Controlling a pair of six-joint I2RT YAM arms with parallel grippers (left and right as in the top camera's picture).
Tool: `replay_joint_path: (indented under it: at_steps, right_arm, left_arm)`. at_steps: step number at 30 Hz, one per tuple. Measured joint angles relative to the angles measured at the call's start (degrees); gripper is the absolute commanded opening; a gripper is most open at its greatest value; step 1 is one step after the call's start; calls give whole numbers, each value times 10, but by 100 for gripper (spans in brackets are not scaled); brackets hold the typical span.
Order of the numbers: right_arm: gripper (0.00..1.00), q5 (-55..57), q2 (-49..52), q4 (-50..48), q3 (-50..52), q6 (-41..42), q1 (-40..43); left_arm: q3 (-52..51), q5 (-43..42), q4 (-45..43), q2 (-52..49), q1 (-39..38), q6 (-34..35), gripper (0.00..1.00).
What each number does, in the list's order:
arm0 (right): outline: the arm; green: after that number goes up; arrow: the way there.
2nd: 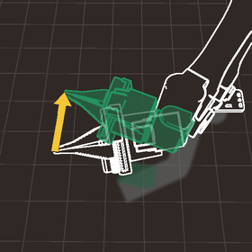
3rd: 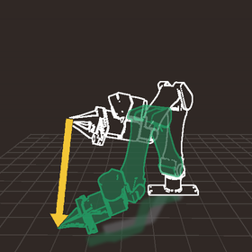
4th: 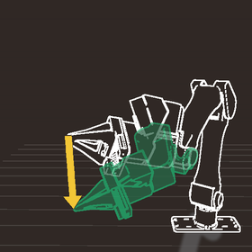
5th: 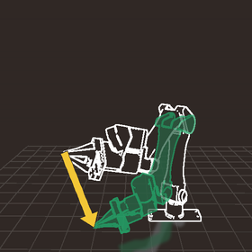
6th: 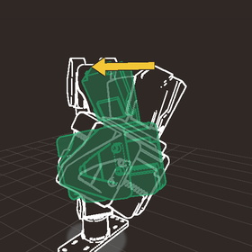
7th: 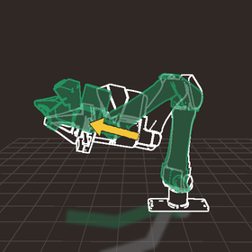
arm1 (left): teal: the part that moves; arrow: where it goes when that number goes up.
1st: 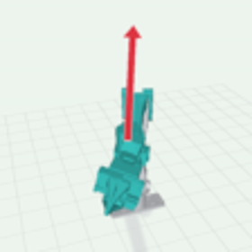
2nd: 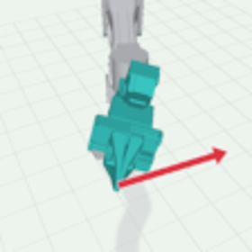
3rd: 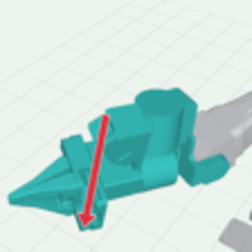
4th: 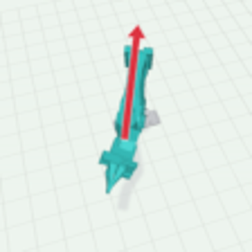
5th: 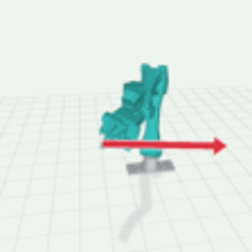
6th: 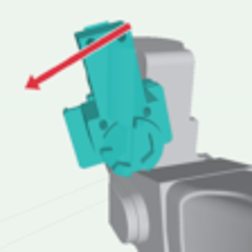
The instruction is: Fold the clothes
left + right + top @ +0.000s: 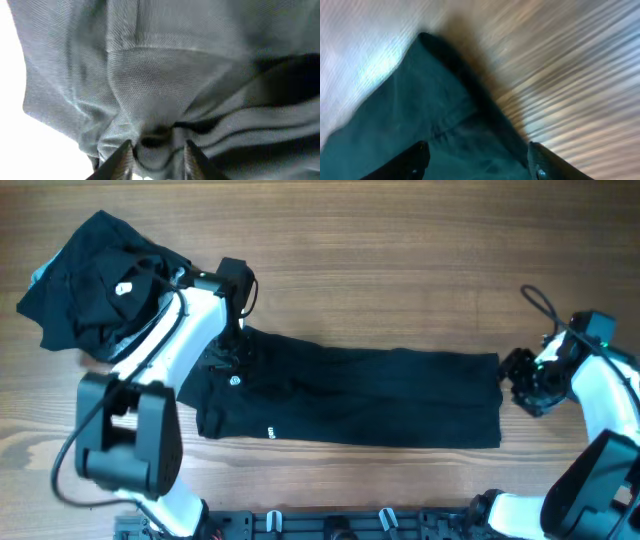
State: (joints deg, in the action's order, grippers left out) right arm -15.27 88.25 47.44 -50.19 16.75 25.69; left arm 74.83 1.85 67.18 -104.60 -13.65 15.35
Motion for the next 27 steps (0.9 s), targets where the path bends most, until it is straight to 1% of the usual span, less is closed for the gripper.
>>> replay_joint_path:
  at_steps: [3,4,5,6,9,10,11,13,15,17,18,21,25,27]
  right_arm:
    - [74,-57,21,-54,68,-23,0]
    - [70,-66,17,-66,74,-24,2]
    - [63,-72,12,-78,84,-25,6]
    - [49,-77,7,-85,92,-32,9]
    - [24,-123,14,-107,108,-68,9]
    - [11,-144,19,-111,114,-81,8]
    - [5,-152,23,-111,117,-87,6]
    - [5,-156,24,-98,114,-91,5]
    - [4,-145,20,-52,94,-79,3]
    - [4,-96,-6,13,46,-49,1]
    - [4,-55,-30,47,6,-36,0]
    - [4,16,-73,81,-58,-9,0]
    - [4,3,-96,90,-73,-13,-5]
    - [4,-23,-96,93,-73,-19,-41]
  left_arm:
    - [2,0,-12,71,0,0,41]
    - [4,0,-14,87,0,0,41]
    - [6,0,-15,94,0,0,41]
    - [7,0,-15,94,0,0,41]
    - [7,0,-17,94,0,0,41]
    - [7,0,-17,94,0,0,41]
    - [7,0,-17,94,0,0,41]
    - [7,0,-17,94,0,0,41]
    - [7,0,-17,94,0,0,41]
    - [7,0,-17,94,0,0,41]
    - [7,0,-17,94,0,0,41]
    - [7,7,-17,94,0,0,41]
    - [7,14,-19,94,0,0,41]
    - [7,14,-23,94,0,0,41]
